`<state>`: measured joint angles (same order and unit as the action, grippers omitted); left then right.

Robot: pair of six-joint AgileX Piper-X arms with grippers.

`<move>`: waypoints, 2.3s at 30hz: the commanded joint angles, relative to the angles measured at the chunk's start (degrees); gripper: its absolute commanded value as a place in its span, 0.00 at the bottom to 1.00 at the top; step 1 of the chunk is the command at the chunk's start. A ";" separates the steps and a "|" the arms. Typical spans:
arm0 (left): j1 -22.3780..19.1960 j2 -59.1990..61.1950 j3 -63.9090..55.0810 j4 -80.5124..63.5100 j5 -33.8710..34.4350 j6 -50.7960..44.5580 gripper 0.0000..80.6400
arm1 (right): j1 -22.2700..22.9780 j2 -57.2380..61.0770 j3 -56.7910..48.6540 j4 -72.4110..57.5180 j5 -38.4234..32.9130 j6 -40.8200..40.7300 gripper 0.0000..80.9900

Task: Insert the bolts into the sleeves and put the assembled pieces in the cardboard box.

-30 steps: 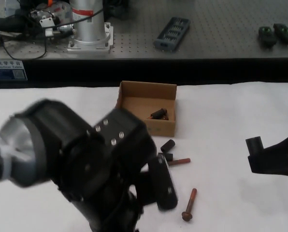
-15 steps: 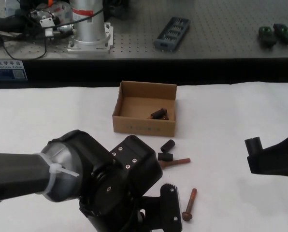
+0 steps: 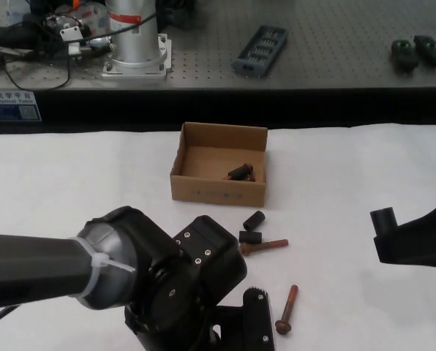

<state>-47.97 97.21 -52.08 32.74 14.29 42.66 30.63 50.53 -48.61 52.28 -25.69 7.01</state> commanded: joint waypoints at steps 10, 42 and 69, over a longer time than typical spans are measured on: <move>-0.05 1.18 0.18 0.30 -5.47 1.07 0.01 | -0.33 0.27 -0.15 -0.36 -1.01 -0.60 0.03; 21.36 0.07 -2.07 -14.41 13.78 58.89 0.01 | -0.33 0.27 -0.15 -0.36 -3.65 -8.40 0.03; 23.29 9.91 -2.14 -14.36 8.92 85.62 0.38 | -0.33 0.27 -0.15 0.20 -3.65 -8.38 0.03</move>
<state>-25.17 104.12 -55.15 18.40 27.59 126.43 30.63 50.53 -48.61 52.41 -28.47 -0.65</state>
